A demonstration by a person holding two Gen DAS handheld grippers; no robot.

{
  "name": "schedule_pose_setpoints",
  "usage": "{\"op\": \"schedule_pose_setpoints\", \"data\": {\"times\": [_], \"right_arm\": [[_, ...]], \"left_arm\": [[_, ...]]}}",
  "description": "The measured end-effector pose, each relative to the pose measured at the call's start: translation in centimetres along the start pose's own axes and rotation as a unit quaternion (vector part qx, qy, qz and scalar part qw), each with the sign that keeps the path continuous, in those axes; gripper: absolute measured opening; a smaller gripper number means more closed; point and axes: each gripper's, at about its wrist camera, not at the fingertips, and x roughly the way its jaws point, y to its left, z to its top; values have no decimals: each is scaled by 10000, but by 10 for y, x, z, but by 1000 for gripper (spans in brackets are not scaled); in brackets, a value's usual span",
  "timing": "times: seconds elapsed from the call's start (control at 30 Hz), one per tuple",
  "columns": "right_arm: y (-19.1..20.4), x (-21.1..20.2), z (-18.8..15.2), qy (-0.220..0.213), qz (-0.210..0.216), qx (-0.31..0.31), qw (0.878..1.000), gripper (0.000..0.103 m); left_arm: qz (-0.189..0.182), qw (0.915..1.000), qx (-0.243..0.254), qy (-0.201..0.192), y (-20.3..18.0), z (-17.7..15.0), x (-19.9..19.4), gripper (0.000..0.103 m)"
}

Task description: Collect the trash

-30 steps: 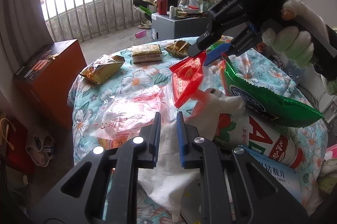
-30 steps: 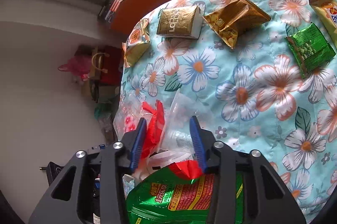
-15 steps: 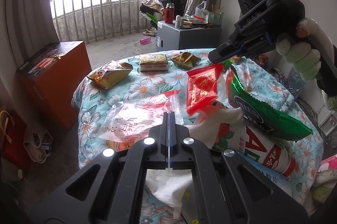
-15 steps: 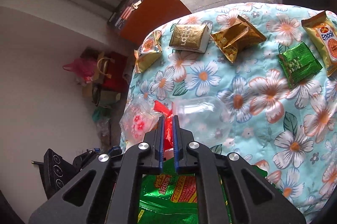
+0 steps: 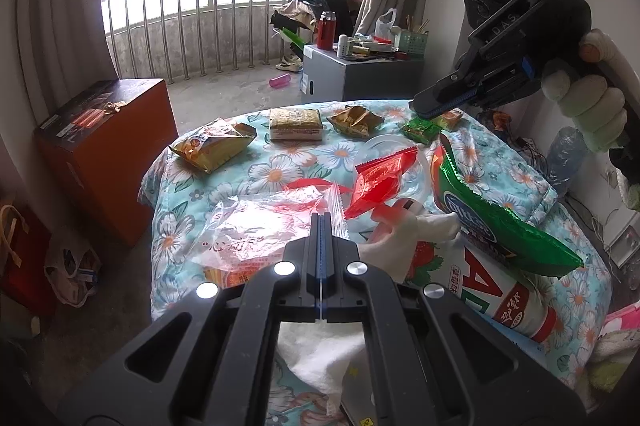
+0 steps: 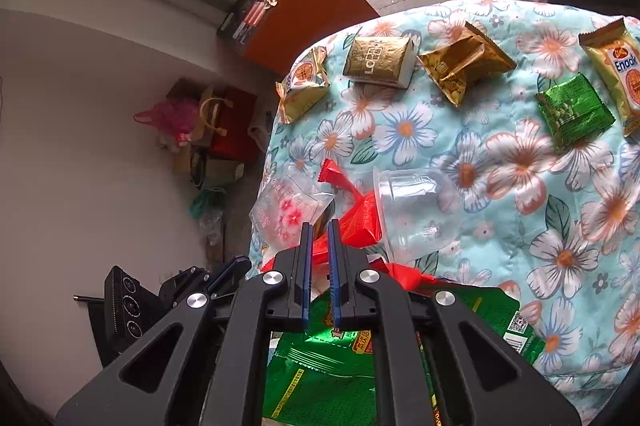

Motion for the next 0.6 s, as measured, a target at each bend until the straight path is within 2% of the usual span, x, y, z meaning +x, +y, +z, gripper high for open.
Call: {"op": "schedule_pose_setpoints", "data": {"times": [0.07,0.13,0.17,0.2,0.23,0.3,0.43,0.6], "right_arm": [[16,-4,-5,-10,-42,-353,9994,19],[47,-11,-17,-147,-398,-1285,9908,24],[61,-12,-25,-221,-653,-1799,9813,27],[77,-11,-35,-275,-941,-2381,9663,35],[89,-9,-45,-274,-1148,-2859,9510,39],[107,-1,-61,-166,-1433,-3565,9231,41],[121,23,-74,156,-1787,-4247,8874,42],[126,51,-77,498,-2046,-4575,8639,42]], "left_arm": [[-2,10000,0,0,0,0,0,0],[8,10000,7,-6,1,0,1,0],[17,10000,-9,-6,2,0,1,0],[21,10000,-36,-5,3,0,1,0],[18,10000,-61,-8,4,0,1,0],[26,9999,-106,-24,6,0,1,0],[19,9997,-223,-48,12,1,1,0],[-99,9990,-432,-37,20,0,-4,0]]}}
